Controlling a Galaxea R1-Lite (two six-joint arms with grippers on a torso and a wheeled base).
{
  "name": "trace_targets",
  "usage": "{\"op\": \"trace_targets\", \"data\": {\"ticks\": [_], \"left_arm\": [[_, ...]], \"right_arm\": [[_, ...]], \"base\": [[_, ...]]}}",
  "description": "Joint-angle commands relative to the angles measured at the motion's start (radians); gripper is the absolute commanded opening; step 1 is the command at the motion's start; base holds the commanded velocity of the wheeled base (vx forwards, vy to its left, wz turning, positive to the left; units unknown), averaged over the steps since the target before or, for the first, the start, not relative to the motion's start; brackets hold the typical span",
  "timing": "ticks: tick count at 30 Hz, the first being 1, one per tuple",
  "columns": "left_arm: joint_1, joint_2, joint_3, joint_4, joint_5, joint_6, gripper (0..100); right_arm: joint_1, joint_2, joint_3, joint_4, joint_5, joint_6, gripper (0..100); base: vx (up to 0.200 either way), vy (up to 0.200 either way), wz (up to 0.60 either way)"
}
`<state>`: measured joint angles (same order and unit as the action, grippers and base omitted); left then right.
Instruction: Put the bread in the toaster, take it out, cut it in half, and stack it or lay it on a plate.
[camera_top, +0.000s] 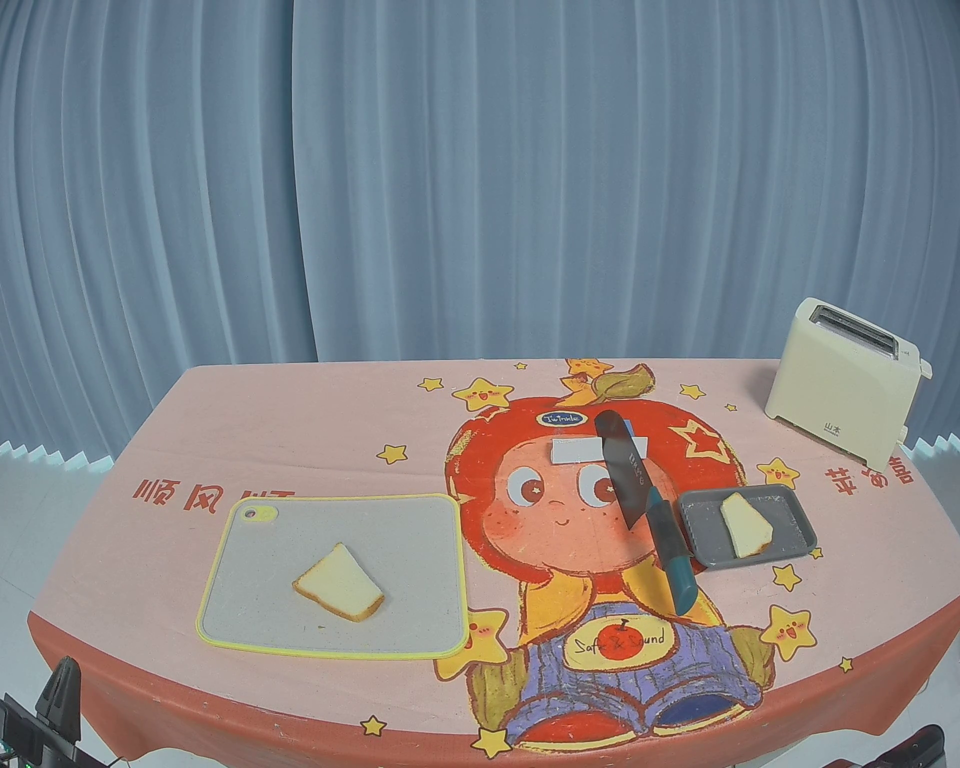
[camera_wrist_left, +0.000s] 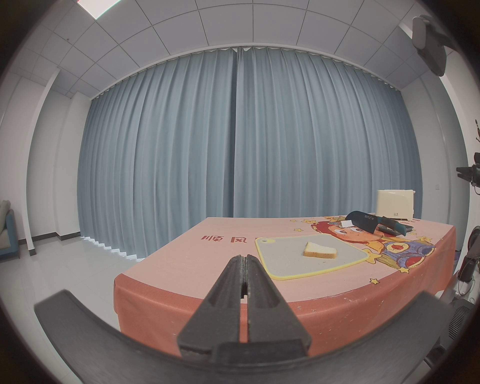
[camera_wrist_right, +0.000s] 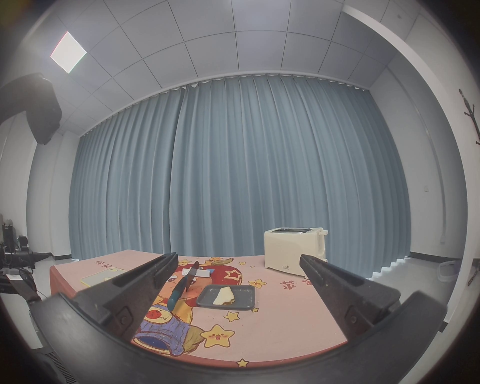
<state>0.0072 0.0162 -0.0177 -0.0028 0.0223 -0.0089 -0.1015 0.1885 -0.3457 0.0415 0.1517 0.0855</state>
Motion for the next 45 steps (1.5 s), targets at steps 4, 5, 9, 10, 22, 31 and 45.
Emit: {"op": "trace_targets", "data": {"ticks": [4, 5, 9, 10, 22, 31, 45], "left_arm": [[0.000, -0.016, 0.018, 0.000, 0.001, 0.000, 0], [0.000, -0.016, 0.018, 0.000, 0.001, 0.000, 0], [0.000, -0.016, 0.018, 0.000, 0.001, 0.000, 0], [0.000, -0.016, 0.018, 0.000, 0.001, 0.000, 0], [0.000, -0.016, 0.018, 0.000, 0.001, 0.000, 0], [0.000, -0.016, 0.018, 0.000, 0.001, 0.000, 0], [0.000, -0.016, 0.018, 0.000, 0.001, 0.000, 0]], "right_arm": [[0.003, -0.072, 0.045, 0.001, 0.000, -0.001, 100], [0.003, -0.077, 0.051, 0.001, 0.000, -0.001, 100], [0.002, -0.092, 0.071, 0.001, -0.001, 0.000, 100], [0.002, -0.096, 0.083, -0.002, 0.000, 0.000, 100], [0.002, -0.098, 0.168, -0.023, 0.003, -0.009, 100], [0.002, -0.098, 0.202, -0.029, 0.002, -0.012, 100], [0.002, -0.098, 0.338, -0.101, -0.006, -0.027, 100]], "base": [[0.000, 0.000, 0.00], [0.000, 0.000, 0.00], [0.000, 0.000, 0.00], [0.000, 0.000, 0.00], [0.000, 0.000, 0.00], [0.000, 0.000, 0.00], [0.000, 0.000, 0.00]]}}
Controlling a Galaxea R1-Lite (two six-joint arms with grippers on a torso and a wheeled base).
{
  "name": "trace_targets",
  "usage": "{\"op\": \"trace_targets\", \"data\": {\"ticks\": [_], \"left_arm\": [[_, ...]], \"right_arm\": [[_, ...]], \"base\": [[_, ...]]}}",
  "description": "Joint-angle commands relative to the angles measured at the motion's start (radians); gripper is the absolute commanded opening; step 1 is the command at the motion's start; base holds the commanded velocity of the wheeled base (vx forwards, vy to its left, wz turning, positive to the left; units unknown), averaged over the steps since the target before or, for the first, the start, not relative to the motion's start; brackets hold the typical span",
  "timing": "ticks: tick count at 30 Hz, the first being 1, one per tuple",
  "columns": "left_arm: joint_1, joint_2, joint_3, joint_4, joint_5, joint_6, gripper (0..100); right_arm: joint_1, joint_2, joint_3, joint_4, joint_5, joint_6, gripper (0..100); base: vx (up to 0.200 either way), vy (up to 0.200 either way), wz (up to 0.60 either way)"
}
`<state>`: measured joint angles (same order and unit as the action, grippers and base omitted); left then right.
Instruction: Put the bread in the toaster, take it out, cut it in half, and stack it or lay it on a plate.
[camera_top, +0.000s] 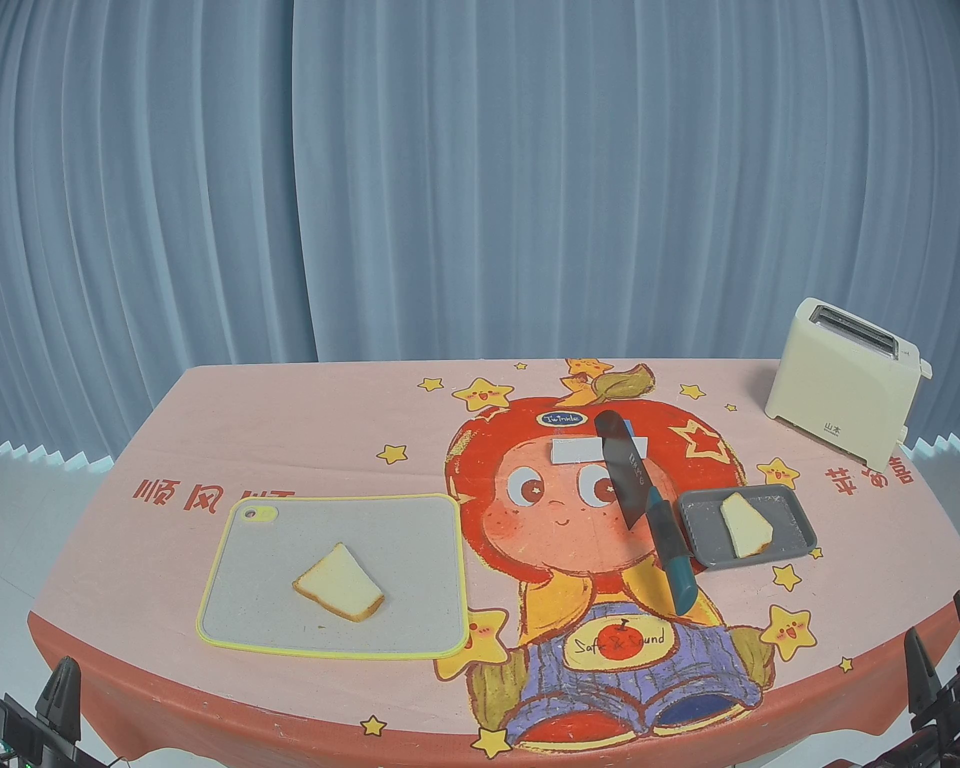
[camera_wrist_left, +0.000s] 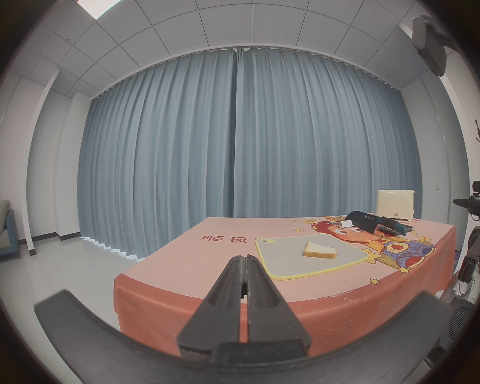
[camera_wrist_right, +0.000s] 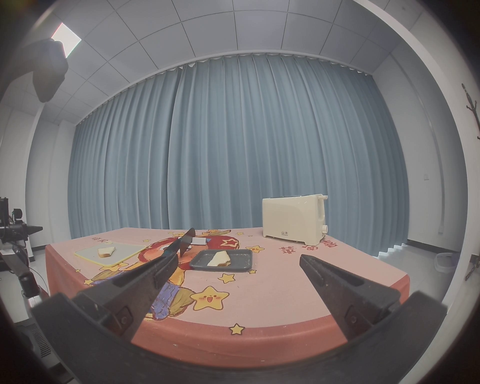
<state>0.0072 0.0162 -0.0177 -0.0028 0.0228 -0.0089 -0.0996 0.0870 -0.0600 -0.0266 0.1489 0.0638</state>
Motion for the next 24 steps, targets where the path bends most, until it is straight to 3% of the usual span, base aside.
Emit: {"op": "trace_targets", "data": {"ticks": [1, 5, 11, 13, 15, 21, 24], "left_arm": [[0.000, -0.016, 0.018, 0.000, 0.000, 0.000, 0], [0.000, -0.016, 0.018, 0.000, 0.000, 0.000, 0], [0.000, -0.016, 0.018, 0.000, 0.000, 0.000, 0], [0.000, -0.016, 0.018, 0.000, 0.000, 0.000, 0], [0.000, -0.016, 0.018, 0.000, 0.000, 0.000, 0], [0.000, -0.016, 0.018, 0.000, 0.000, 0.000, 0], [0.000, -0.016, 0.018, 0.000, 0.000, 0.000, 0]], "right_arm": [[0.000, 0.003, 0.060, -0.047, -0.006, -0.007, 100], [0.000, 0.005, 0.060, -0.049, -0.011, -0.009, 100], [0.000, 0.005, 0.060, -0.026, -0.069, -0.015, 100], [-0.002, 0.005, 0.060, 0.020, -0.149, -0.022, 100], [0.000, 0.005, 0.054, 0.045, -0.172, -0.019, 100], [0.001, 0.003, 0.060, 0.025, -0.169, -0.025, 100], [0.003, 0.003, 0.060, 0.024, -0.141, -0.030, 100]], "base": [[0.000, 0.000, 0.00], [0.000, 0.000, 0.00], [0.000, 0.000, 0.00], [0.000, 0.000, 0.00], [0.000, 0.000, 0.00], [0.000, 0.000, 0.00], [0.000, 0.000, 0.00]]}}
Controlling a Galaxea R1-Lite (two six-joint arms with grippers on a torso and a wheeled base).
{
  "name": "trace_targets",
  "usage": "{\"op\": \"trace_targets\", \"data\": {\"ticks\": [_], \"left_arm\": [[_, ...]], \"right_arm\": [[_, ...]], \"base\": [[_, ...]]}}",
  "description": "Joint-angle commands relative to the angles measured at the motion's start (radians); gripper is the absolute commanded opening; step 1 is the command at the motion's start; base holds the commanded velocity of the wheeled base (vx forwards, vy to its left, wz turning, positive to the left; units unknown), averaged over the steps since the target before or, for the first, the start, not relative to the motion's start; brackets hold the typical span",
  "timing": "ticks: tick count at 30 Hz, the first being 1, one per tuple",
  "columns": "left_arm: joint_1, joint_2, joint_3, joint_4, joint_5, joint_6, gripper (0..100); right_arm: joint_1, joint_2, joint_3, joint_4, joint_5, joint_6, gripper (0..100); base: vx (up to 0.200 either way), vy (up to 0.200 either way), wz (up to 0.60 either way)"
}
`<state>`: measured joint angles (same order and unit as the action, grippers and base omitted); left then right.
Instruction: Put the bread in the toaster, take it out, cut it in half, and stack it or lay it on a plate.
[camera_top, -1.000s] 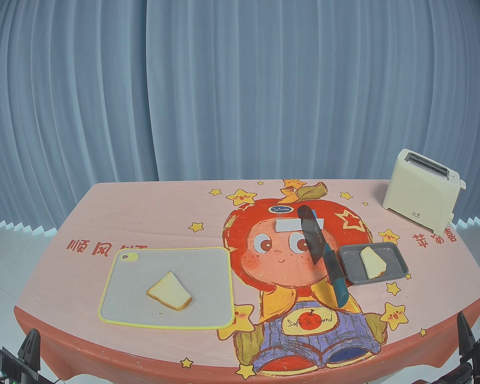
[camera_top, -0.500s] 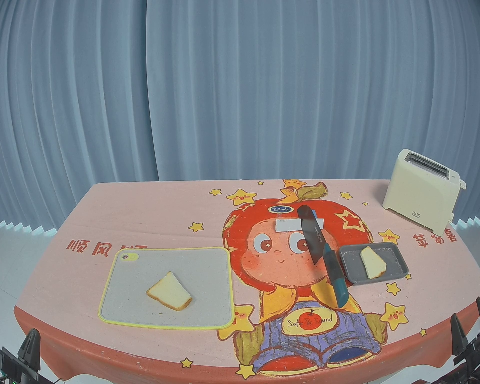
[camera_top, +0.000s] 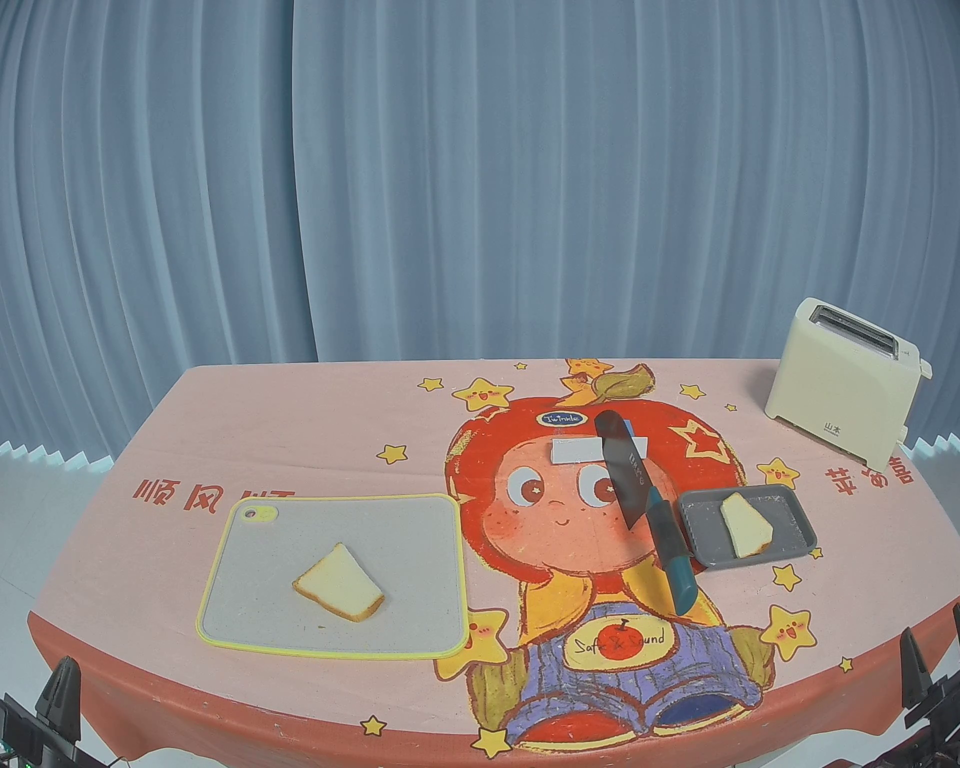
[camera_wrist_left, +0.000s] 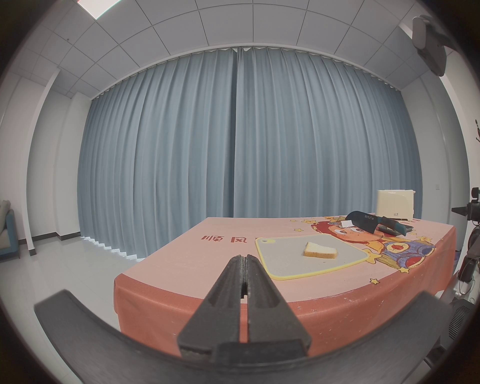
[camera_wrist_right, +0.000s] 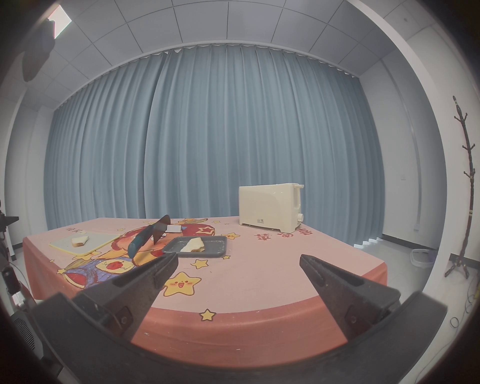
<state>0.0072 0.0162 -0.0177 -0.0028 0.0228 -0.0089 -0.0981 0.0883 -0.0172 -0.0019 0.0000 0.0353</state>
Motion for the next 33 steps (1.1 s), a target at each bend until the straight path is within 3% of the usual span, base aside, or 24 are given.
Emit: {"op": "trace_targets", "data": {"ticks": [1, 7, 11, 20, 33], "left_arm": [[0.000, -0.016, 0.018, 0.000, 0.000, 0.000, 0], [0.000, -0.016, 0.018, 0.000, 0.000, 0.000, 0], [0.000, -0.016, 0.018, 0.000, 0.000, 0.000, 0], [0.000, -0.016, 0.018, 0.000, 0.000, 0.000, 0], [-0.001, -0.016, 0.018, 0.000, 0.000, 0.000, 0]], "right_arm": [[0.001, 0.002, 0.017, -0.001, 0.015, -0.003, 100], [0.006, 0.002, 0.017, -0.001, 0.017, -0.011, 100], [0.121, -0.047, 0.017, 0.000, 0.015, -0.005, 100], [0.101, -0.088, 0.017, -0.007, -0.011, 0.008, 100], [0.101, -0.088, 0.017, -0.003, 0.003, 0.000, 100]], "base": [[0.000, 0.000, 0.00], [0.000, 0.000, 0.00], [0.000, 0.000, 0.00], [0.000, 0.000, 0.00], [0.000, 0.000, 0.00]]}}
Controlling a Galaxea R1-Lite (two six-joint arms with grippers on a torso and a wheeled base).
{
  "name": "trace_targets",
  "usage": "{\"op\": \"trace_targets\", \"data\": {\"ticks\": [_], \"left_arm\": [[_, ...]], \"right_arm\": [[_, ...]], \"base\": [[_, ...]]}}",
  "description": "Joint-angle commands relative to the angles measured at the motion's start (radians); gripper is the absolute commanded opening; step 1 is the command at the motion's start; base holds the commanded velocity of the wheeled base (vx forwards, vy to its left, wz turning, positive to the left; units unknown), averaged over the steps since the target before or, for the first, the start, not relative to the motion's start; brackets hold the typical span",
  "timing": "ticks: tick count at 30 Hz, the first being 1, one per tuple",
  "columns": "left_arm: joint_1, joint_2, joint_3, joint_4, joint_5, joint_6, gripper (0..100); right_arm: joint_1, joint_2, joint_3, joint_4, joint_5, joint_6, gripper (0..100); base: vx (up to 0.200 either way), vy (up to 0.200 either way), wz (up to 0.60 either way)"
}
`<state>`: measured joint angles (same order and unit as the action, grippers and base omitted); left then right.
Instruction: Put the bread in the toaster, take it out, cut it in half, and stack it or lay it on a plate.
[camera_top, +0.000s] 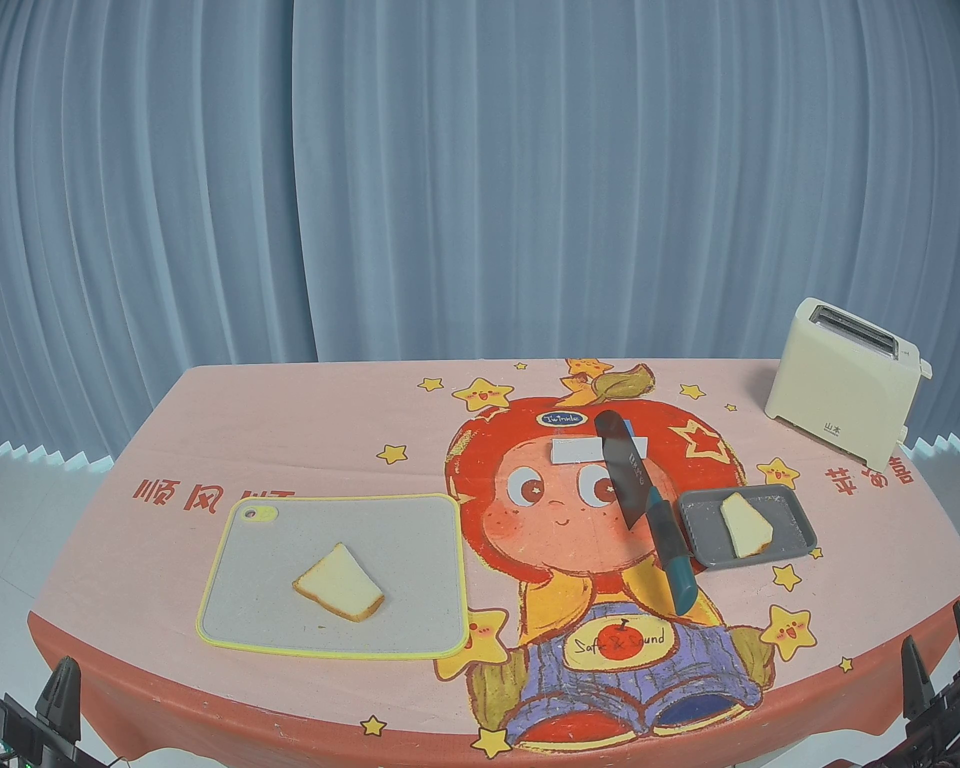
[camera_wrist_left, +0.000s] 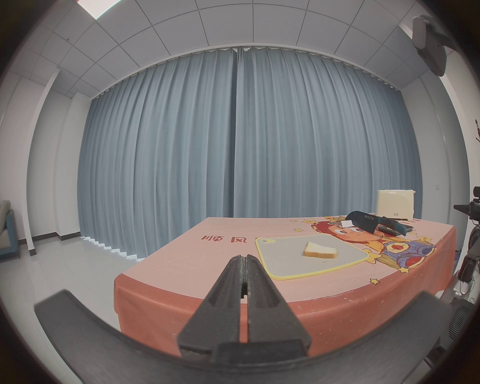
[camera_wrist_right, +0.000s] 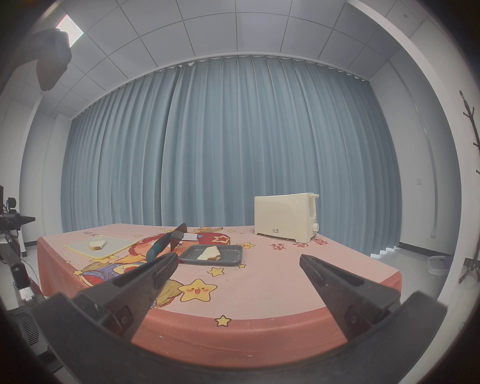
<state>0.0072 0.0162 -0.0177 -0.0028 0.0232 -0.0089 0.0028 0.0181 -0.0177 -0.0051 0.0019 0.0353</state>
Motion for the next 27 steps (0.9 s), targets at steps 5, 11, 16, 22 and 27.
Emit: {"op": "trace_targets", "data": {"ticks": [5, 11, 16, 22, 27], "left_arm": [[0.000, -0.016, 0.018, 0.000, 0.000, 0.000, 0], [0.000, -0.016, 0.018, 0.000, 0.000, 0.000, 0], [0.000, -0.016, 0.018, 0.000, 0.000, 0.000, 0], [0.000, -0.016, 0.018, 0.000, 0.000, 0.000, 0], [0.000, -0.016, 0.018, 0.000, 0.000, 0.000, 0]], "right_arm": [[0.000, -0.018, 0.018, -0.001, 0.001, 0.000, 100], [0.000, -0.018, 0.018, -0.001, 0.001, 0.000, 100], [0.000, -0.018, 0.018, -0.001, 0.001, 0.000, 100], [0.000, -0.018, 0.018, 0.001, 0.001, 0.000, 100], [0.000, -0.018, 0.018, 0.001, 0.001, 0.000, 100]], "base": [[0.000, 0.000, 0.00], [0.000, 0.000, 0.00], [0.000, 0.000, 0.00], [0.000, 0.000, 0.00], [0.000, 0.000, 0.00]]}}
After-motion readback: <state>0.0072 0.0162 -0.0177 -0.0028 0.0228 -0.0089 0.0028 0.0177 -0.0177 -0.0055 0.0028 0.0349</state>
